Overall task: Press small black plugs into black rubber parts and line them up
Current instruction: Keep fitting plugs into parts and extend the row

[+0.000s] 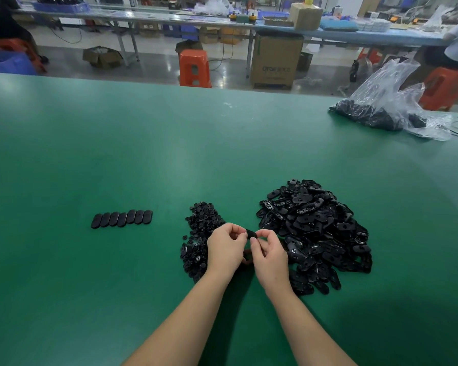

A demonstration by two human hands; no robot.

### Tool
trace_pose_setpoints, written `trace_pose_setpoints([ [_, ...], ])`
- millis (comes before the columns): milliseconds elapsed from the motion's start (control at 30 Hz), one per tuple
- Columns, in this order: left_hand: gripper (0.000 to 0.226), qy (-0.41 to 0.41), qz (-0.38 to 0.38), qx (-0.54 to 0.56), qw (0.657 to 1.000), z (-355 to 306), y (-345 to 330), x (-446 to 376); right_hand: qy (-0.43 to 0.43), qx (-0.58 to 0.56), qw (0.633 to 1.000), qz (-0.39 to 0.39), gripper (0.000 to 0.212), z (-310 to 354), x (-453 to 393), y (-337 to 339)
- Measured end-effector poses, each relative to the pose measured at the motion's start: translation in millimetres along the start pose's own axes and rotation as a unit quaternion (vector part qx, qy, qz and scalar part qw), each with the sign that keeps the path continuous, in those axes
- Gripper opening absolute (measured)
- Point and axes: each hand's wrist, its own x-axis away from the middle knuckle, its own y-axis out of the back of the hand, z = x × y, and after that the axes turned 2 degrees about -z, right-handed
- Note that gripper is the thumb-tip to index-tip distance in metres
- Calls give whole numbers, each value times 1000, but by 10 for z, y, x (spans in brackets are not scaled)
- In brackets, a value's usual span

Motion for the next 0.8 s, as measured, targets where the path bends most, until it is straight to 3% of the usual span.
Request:
trace_pose_setpoints([
  [200, 12, -21, -2, -28, 999, -5, 36, -38, -6, -16, 1000, 9, 13, -18, -6, 4],
  [400, 8, -31, 71, -94, 993, -32, 155, -166, -15, -65, 997, 37, 14, -21, 6, -7],
  [600, 16, -34, 73, -69, 994, -48, 152, -187, -34, -139, 990, 10, 12, 8, 6, -18],
  [800, 15, -21, 95, -52, 994, -30, 166, -175, -32, -127, 991, 17, 15, 16, 12, -23],
])
